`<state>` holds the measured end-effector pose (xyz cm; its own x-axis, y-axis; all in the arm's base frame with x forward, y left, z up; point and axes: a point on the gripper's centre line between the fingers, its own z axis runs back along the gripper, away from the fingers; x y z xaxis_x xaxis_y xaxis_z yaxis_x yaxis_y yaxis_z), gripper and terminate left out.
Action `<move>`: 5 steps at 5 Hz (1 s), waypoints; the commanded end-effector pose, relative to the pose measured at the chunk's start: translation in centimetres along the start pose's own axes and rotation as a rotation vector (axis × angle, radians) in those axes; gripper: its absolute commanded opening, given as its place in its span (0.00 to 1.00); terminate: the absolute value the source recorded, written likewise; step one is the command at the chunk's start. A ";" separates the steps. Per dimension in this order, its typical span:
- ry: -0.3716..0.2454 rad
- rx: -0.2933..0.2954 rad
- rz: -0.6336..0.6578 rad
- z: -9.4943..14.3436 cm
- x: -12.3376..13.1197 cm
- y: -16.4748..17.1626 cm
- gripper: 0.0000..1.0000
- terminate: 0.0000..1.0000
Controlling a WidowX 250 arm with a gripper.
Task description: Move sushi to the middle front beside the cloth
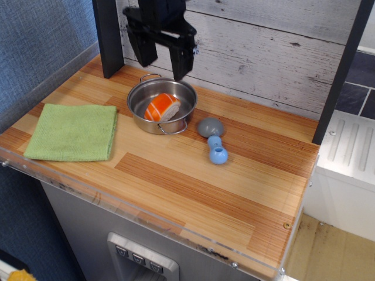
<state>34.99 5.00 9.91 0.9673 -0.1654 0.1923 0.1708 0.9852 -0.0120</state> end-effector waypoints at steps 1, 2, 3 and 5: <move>-0.016 0.032 0.000 -2.1 0.4 1.5 1.00 0.00; 0.002 0.037 0.009 -3.3 0.2 2.1 1.00 0.00; 0.016 0.040 0.011 -4.4 0.0 2.3 1.00 0.00; 0.050 0.022 -0.007 -6.7 -0.5 2.2 1.00 0.00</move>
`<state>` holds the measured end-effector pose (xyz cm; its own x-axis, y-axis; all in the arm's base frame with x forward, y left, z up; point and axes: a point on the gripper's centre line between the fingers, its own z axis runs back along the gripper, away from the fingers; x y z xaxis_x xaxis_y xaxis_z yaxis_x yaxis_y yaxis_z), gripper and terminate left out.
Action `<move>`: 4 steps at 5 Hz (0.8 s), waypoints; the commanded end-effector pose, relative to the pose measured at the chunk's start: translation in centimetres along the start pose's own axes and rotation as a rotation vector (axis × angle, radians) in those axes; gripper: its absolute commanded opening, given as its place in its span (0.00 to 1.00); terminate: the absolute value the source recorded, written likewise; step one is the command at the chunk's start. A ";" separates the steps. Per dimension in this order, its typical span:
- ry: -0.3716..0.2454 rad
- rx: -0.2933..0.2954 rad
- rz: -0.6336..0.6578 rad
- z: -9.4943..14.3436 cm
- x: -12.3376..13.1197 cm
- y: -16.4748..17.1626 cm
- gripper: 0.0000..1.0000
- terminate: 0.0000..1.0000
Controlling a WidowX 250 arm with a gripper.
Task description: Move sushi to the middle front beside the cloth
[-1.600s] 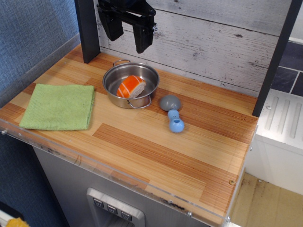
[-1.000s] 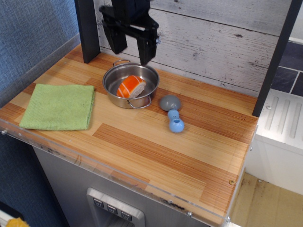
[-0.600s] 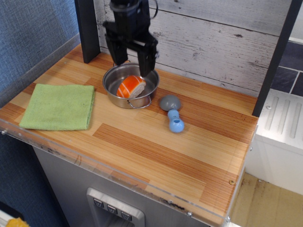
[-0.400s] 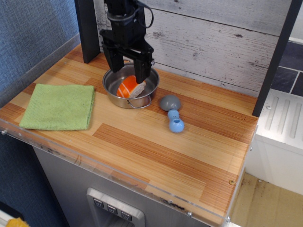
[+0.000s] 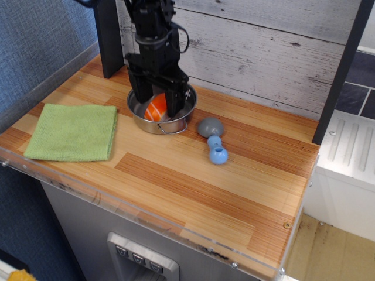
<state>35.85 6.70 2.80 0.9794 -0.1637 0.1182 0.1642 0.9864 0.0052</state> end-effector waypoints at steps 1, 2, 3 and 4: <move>-0.015 0.003 -0.008 -0.2 0.0 0.2 1.00 0.00; -0.039 0.000 0.003 0.2 0.0 0.2 0.00 0.00; -0.041 0.006 0.004 0.3 0.0 0.0 0.00 0.00; -0.041 -0.011 0.023 0.7 0.1 0.0 0.00 0.00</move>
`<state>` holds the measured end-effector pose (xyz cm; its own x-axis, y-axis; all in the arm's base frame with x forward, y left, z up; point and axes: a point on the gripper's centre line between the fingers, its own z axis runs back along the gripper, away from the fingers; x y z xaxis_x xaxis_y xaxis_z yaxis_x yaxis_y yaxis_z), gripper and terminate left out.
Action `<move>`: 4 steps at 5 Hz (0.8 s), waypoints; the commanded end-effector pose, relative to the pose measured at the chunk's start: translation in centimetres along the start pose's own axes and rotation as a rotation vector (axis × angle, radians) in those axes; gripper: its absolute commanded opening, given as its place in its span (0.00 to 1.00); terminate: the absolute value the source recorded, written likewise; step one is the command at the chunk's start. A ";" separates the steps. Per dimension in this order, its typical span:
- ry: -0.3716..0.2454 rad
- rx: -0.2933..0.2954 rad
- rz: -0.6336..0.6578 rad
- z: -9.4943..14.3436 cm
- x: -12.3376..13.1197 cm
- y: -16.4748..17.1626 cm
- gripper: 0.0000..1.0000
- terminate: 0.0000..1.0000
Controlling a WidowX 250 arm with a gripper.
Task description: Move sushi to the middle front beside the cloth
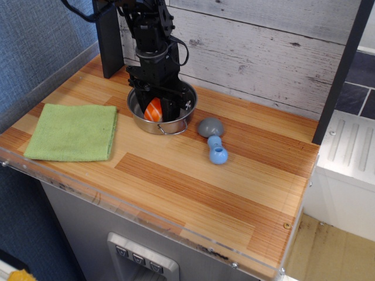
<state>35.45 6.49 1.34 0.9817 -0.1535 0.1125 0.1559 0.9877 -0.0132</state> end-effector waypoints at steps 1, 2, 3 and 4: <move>-0.057 -0.001 0.024 3.8 1.4 0.5 0.00 0.00; -0.085 -0.007 0.032 6.0 1.8 0.6 0.00 0.00; -0.106 -0.010 0.034 7.9 1.8 0.2 0.00 0.00; -0.152 -0.009 0.032 10.7 1.5 -0.3 0.00 0.00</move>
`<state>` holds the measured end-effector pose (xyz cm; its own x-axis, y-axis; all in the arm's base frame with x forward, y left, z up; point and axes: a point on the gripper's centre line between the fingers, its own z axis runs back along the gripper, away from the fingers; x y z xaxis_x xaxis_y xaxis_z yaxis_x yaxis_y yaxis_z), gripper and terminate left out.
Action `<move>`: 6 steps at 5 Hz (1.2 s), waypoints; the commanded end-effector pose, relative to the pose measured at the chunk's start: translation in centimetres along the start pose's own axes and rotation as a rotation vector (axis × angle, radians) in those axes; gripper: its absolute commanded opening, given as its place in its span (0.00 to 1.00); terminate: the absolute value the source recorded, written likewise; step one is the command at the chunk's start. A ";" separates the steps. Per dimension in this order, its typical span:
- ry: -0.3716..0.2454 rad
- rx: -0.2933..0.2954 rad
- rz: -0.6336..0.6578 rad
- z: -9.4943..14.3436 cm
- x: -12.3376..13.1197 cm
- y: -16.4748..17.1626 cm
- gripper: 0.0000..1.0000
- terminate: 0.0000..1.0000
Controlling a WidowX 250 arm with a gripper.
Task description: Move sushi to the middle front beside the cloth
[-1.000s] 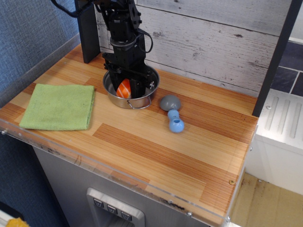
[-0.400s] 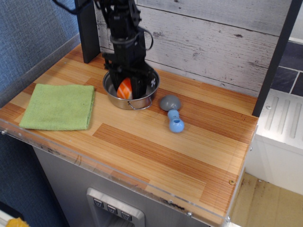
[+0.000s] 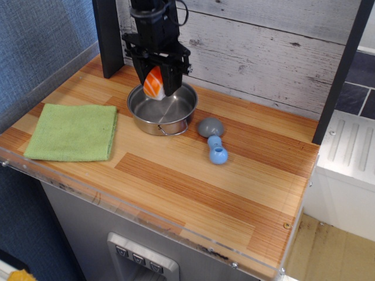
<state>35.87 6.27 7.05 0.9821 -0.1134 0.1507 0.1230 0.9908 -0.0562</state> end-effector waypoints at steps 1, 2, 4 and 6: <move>-0.152 0.010 -0.025 7.0 -0.3 -0.9 0.00 0.00; -0.156 0.023 -0.048 8.0 -2.0 -2.0 0.00 0.00; -0.131 0.024 -0.104 7.8 -5.7 -4.0 0.00 0.00; -0.091 0.036 -0.149 5.4 -8.5 -5.2 0.00 0.00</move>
<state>26.03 2.19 10.59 0.9442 -0.2485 0.2160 0.2563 0.9665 -0.0087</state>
